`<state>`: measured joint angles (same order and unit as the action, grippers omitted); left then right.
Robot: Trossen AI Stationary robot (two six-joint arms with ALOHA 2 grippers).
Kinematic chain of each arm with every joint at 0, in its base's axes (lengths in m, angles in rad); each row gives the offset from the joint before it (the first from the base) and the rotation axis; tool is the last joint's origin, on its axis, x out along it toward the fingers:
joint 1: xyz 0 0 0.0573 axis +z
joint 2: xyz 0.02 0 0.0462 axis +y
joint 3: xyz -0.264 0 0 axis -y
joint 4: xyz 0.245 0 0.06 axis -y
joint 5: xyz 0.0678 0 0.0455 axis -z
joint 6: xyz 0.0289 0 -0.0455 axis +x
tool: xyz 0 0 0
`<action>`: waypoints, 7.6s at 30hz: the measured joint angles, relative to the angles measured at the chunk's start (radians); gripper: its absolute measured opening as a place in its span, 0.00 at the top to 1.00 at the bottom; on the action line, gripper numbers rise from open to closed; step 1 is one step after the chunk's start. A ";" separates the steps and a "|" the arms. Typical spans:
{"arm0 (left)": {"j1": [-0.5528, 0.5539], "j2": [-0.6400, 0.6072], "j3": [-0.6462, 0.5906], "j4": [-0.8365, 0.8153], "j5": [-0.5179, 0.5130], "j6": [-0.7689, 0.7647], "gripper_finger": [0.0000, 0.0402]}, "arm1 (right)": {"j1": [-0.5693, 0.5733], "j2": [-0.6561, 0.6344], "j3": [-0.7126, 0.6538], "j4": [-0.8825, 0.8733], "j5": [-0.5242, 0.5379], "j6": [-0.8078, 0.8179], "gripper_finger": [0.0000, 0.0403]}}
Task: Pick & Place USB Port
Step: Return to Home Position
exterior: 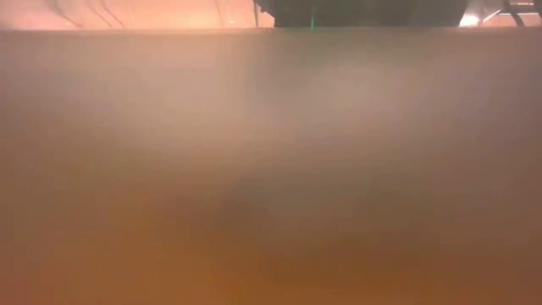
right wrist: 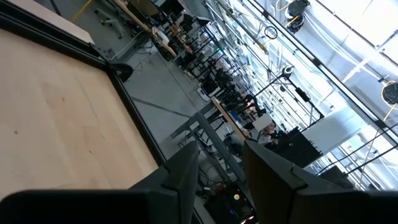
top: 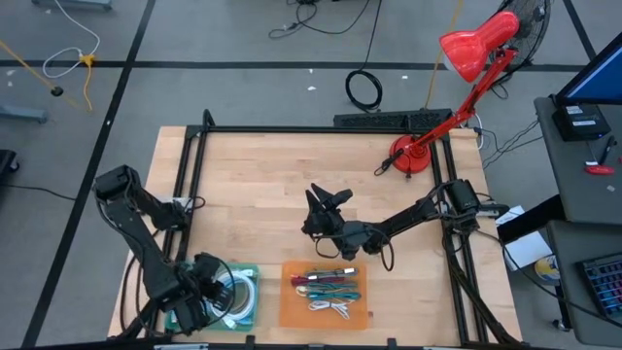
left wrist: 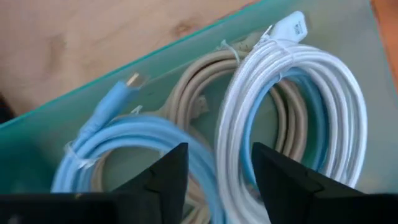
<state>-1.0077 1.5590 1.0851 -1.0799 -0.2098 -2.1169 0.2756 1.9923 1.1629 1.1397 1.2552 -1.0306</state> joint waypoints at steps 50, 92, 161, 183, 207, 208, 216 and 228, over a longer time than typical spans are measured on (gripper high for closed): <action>0.005 -0.170 -0.024 -0.019 -0.916 0.467 0.51 | -0.466 -0.730 -0.691 -0.471 -1.348 1.109 1.00; 0.100 -0.170 -0.093 -0.027 -0.863 0.595 0.51 | -0.132 -1.509 -1.148 -0.943 -1.048 1.127 1.00; 0.089 -0.170 -0.093 -0.016 -0.831 0.584 0.51 | -0.347 -1.989 -1.148 -1.111 -1.239 1.047 1.00; 0.115 -0.170 -0.093 -0.101 -0.774 0.596 0.85 | -0.347 -1.987 -1.148 -1.104 -1.205 1.191 1.00; 0.238 -0.974 -0.642 0.595 -0.887 1.422 1.00 | -0.347 -1.987 -1.148 -1.102 -1.205 1.191 1.00; 0.262 -1.000 -0.660 0.699 -0.847 1.534 1.00 | -0.347 -1.987 -1.148 -1.103 -1.205 1.191 1.00; 0.539 -1.071 -0.796 1.156 -0.431 1.976 1.00 | -0.347 -1.987 -1.148 -1.102 -1.205 1.191 1.00; 1.106 -1.071 -0.846 1.192 0.125 2.021 1.00 | -0.347 -1.987 -1.148 -1.102 -1.205 1.191 1.00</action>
<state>0.0985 0.4885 0.2386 0.1118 -0.0843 -0.0963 -0.0711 0.0051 0.0147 0.0380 0.0505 0.1604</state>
